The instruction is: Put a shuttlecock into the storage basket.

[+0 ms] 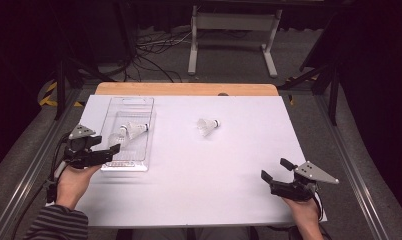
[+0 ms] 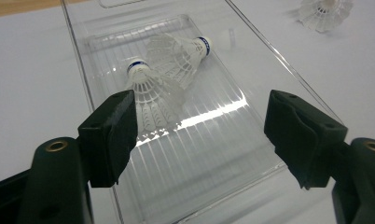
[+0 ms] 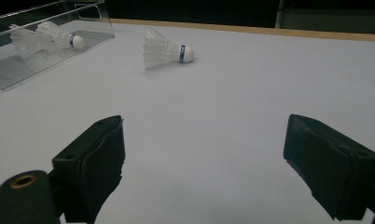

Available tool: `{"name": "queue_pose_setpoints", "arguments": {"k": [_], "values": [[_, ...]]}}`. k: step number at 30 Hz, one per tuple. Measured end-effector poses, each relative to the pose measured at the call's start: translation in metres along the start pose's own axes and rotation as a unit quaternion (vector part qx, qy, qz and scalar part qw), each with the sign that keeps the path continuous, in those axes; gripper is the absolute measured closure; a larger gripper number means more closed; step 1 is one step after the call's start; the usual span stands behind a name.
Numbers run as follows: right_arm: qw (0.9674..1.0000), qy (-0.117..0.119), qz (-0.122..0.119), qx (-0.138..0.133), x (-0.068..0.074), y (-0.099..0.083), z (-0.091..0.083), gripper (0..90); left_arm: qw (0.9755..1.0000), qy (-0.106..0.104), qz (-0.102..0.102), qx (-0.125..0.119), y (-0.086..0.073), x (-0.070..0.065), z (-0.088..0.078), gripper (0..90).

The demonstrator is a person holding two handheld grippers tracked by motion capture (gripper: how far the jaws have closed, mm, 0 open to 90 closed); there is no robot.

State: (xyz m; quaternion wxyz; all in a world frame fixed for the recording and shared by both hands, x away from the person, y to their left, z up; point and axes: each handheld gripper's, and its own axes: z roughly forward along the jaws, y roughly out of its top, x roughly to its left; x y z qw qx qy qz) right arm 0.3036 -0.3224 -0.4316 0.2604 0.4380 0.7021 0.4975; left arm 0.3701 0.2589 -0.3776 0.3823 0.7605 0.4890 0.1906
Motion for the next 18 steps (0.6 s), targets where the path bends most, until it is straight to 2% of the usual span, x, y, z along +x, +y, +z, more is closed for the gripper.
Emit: {"name": "queue_pose_setpoints", "arguments": {"k": [18], "values": [[1.0, -0.001, 0.0, -0.001, 0.0, 0.0, 0.0, 13.3, 0.9994, -0.007, -0.004, -0.035, -0.023, -0.001, -0.009, 26.5]]}}
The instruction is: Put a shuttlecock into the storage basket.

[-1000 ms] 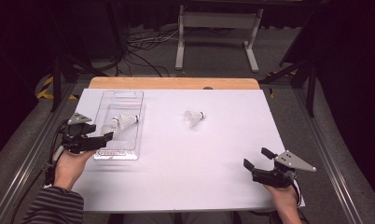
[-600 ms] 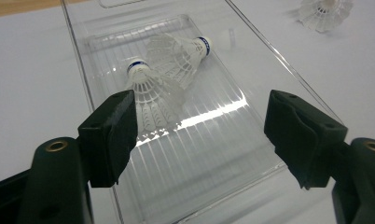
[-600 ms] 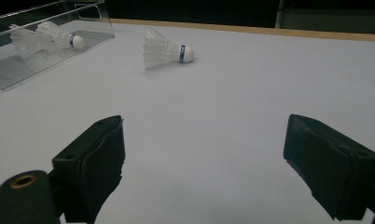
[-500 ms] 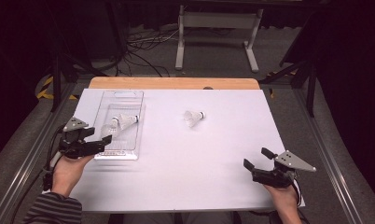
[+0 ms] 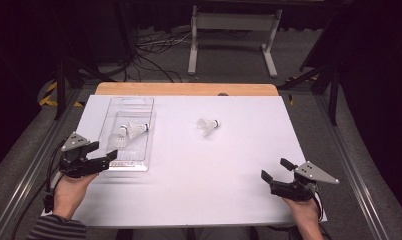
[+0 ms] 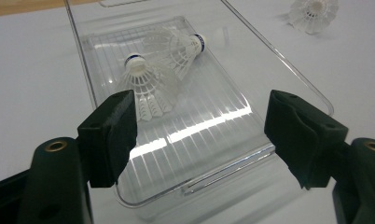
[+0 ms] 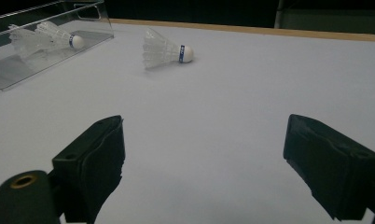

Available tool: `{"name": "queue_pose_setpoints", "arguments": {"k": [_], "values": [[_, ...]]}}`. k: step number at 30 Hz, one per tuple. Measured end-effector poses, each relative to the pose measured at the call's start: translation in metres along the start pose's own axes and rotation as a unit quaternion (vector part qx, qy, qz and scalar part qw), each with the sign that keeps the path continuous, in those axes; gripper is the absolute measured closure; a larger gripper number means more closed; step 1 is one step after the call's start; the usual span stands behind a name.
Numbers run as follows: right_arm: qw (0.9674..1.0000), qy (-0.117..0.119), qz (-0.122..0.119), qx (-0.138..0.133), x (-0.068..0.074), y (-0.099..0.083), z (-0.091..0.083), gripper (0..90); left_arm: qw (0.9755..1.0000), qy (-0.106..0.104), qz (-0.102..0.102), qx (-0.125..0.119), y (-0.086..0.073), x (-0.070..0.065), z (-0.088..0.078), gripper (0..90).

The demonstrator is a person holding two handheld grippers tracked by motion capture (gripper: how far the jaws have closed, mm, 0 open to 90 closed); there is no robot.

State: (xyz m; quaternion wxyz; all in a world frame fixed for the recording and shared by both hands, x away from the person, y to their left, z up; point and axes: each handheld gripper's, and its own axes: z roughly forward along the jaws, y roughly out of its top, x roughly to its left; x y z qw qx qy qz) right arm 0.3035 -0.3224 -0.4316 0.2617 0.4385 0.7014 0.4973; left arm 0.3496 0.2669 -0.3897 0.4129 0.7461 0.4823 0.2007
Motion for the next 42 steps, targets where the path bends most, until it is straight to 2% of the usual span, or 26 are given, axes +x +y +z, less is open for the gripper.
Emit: {"name": "queue_pose_setpoints", "arguments": {"k": [5, 22, 36, 42], "values": [[1.0, 0.001, 0.0, 0.0, 0.0, 0.0, 0.0, 13.3, 0.9999, -0.001, -0.002, -0.013, -0.005, -0.001, -0.002, 26.3], [1.0, 0.0, 0.0, -0.001, 0.0, 0.0, 0.0, 13.3, 0.9993, -0.01, -0.001, -0.036, -0.022, -0.008, -0.006, 26.0], [1.0, 0.0, 0.006, -0.002, -0.002, 0.0, 0.0, 13.3, 0.9979, -0.016, -0.011, -0.062, -0.035, -0.01, -0.011, 25.7], [1.0, -0.001, 0.006, -0.003, -0.002, 0.0, 0.0, 13.3, 0.9977, -0.018, -0.009, -0.065, -0.04, -0.011, -0.012, 25.5]]}}
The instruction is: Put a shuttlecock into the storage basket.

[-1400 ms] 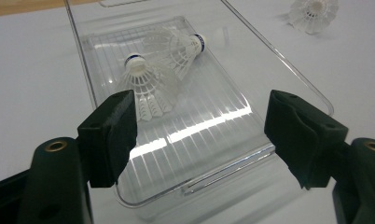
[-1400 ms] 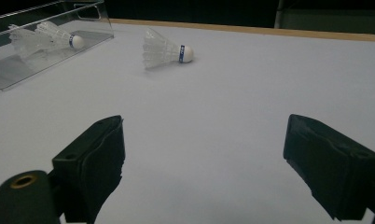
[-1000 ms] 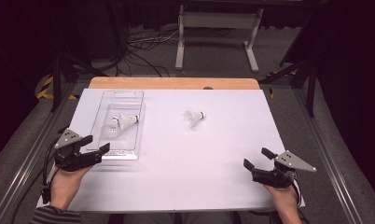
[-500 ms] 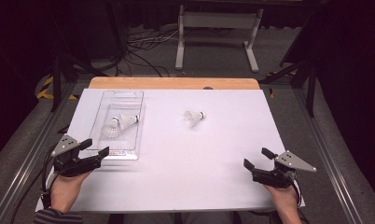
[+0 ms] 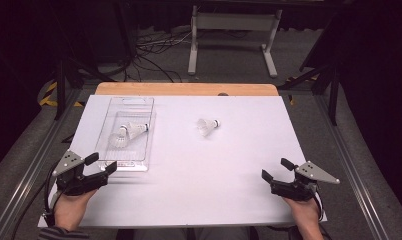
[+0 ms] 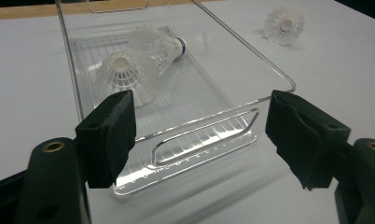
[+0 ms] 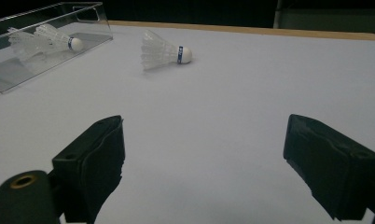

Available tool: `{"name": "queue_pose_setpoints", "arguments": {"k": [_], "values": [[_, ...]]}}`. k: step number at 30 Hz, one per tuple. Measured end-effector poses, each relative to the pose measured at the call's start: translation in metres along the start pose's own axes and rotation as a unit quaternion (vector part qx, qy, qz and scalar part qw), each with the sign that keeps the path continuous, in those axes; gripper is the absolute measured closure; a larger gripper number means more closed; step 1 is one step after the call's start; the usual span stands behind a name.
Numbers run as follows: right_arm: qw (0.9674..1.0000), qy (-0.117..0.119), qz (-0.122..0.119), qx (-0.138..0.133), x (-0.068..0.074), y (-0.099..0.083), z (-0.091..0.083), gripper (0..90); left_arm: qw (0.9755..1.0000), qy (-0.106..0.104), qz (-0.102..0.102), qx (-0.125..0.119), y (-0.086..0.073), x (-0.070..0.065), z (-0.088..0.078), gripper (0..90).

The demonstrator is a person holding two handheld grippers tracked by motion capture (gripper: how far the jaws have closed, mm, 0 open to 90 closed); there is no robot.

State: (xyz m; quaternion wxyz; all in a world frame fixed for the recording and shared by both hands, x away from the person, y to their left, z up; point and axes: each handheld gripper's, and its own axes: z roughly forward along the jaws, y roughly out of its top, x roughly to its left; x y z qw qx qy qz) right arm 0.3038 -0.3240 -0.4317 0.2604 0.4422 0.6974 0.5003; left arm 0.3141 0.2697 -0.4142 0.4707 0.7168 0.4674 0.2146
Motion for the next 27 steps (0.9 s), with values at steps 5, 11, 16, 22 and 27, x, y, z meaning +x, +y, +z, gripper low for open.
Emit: {"name": "queue_pose_setpoints", "arguments": {"k": [5, 11, 16, 22, 27], "values": [[1.0, -0.001, -0.001, 0.001, 0.0, -0.0001, 0.0003, 13.2, 1.0, -0.001, -0.002, -0.005, -0.0031, -0.0007, -0.0014, 25.1], [1.0, -0.002, -0.002, 0.001, 0.0004, 0.0, -0.0002, 13.3, 1.0, -0.005, 0.001, -0.003, -0.0053, -0.0015, -0.0023, 25.0], [1.0, -0.002, 0.0, 0.002, 0.0002, -0.0001, 0.0, 13.3, 1.0, -0.009, 0.0, -0.001, -0.0056, -0.0038, -0.0026, 24.9], [1.0, -0.002, -0.002, 0.001, 0.0003, 0.0, 0.0002, 13.3, 0.9999, -0.011, 0.001, -0.002, -0.0048, -0.0056, -0.0022, 24.6], [1.0, -0.002, -0.001, 0.003, 0.0007, -0.0001, 0.0001, 13.3, 0.9999, -0.014, 0.003, -0.004, -0.0033, -0.0078, -0.0011, 24.6]]}}
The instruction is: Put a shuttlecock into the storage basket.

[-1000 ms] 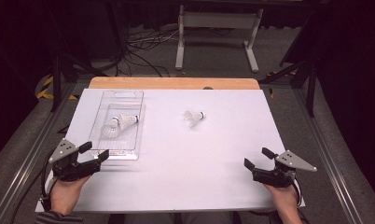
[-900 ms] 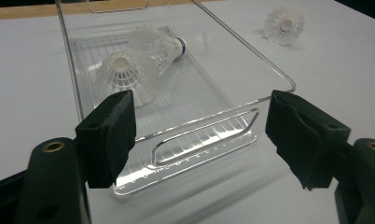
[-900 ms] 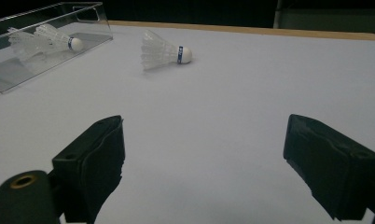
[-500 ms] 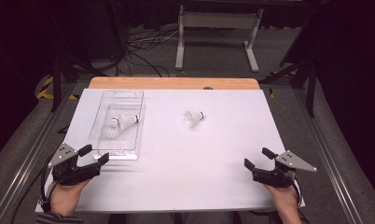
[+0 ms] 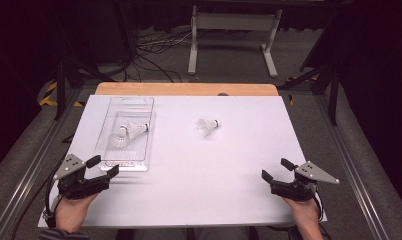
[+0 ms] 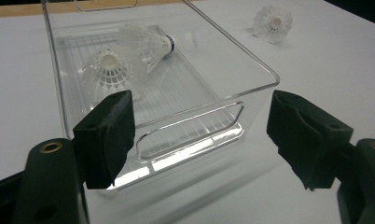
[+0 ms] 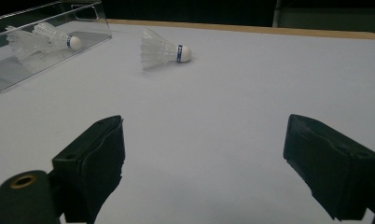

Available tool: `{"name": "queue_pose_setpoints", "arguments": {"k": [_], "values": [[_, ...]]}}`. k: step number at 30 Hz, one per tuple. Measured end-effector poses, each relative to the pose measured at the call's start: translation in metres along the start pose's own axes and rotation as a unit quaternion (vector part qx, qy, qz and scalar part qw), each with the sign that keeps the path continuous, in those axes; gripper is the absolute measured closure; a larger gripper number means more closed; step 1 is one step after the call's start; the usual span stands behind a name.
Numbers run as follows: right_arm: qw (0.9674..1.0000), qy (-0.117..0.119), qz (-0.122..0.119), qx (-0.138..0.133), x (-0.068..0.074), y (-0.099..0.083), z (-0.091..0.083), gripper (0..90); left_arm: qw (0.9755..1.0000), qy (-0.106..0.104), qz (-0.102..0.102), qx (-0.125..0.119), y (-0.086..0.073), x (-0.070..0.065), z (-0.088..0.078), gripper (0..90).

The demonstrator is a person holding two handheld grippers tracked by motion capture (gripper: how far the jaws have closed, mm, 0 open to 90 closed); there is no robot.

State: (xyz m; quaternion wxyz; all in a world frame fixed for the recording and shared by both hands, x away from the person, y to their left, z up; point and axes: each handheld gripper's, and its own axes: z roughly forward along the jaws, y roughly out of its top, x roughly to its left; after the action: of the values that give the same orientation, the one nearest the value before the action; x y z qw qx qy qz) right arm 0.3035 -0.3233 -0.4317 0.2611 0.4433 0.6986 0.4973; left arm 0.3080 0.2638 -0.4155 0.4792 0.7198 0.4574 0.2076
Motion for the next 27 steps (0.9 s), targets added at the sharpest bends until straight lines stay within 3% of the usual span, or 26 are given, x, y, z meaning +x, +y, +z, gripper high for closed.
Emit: {"name": "queue_pose_setpoints", "arguments": {"k": [27], "values": [[1.0, 0.003, -0.002, 0.0, 0.0, 0.0, 0.0, 13.3, 0.9993, -0.023, 0.026, 0.012, 0.023, -0.016, 0.019, 25.3]]}}
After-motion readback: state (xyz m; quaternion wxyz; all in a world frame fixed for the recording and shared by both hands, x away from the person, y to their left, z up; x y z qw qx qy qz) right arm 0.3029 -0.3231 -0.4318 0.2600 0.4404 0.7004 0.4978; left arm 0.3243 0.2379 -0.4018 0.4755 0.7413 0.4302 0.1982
